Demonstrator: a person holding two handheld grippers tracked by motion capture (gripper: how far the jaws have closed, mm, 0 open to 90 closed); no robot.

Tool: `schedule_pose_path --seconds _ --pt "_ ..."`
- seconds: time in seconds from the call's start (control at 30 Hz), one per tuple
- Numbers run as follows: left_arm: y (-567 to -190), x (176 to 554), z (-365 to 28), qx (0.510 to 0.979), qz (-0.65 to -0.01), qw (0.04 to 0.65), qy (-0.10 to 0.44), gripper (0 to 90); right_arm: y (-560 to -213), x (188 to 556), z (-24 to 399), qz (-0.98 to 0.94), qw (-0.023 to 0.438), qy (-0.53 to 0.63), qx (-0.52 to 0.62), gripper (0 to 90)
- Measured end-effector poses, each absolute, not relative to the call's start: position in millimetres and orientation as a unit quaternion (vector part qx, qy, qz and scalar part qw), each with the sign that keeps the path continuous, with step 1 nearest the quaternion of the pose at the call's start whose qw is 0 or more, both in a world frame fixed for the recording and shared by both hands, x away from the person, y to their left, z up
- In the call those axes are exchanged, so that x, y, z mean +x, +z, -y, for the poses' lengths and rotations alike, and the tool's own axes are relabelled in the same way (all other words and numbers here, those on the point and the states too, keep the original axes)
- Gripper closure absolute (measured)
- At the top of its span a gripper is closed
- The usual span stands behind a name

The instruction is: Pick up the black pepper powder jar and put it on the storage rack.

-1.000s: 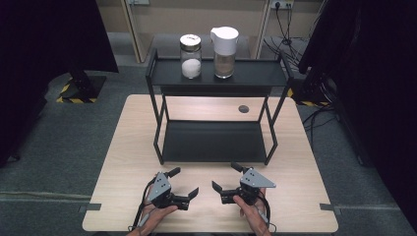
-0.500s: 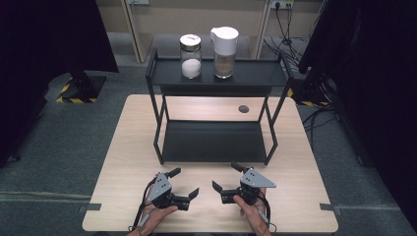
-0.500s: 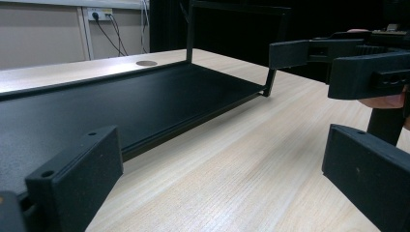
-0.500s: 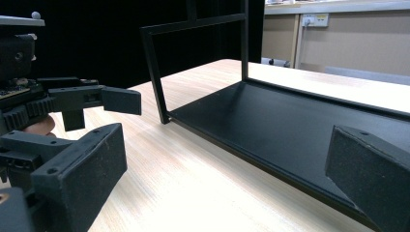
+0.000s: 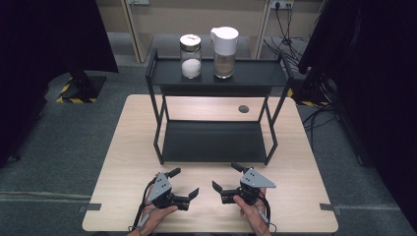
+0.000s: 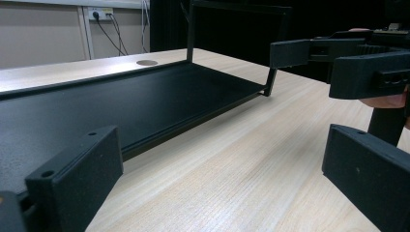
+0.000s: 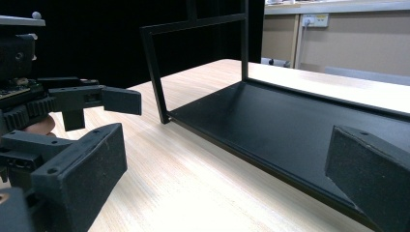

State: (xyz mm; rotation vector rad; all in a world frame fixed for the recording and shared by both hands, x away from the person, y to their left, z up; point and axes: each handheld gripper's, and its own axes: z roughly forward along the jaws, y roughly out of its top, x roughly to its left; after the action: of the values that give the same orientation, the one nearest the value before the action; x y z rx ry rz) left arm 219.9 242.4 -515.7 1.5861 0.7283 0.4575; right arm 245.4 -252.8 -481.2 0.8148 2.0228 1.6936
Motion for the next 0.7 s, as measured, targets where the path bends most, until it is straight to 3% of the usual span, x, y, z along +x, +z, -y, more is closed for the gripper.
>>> schedule_pose_path --seconds 0.7 --pt "-516.0 220.0 -242.5 0.689 -0.318 0.62 0.199 0.2 -482.5 246.3 253.1 -0.719 0.187 0.602 0.292 1.5"
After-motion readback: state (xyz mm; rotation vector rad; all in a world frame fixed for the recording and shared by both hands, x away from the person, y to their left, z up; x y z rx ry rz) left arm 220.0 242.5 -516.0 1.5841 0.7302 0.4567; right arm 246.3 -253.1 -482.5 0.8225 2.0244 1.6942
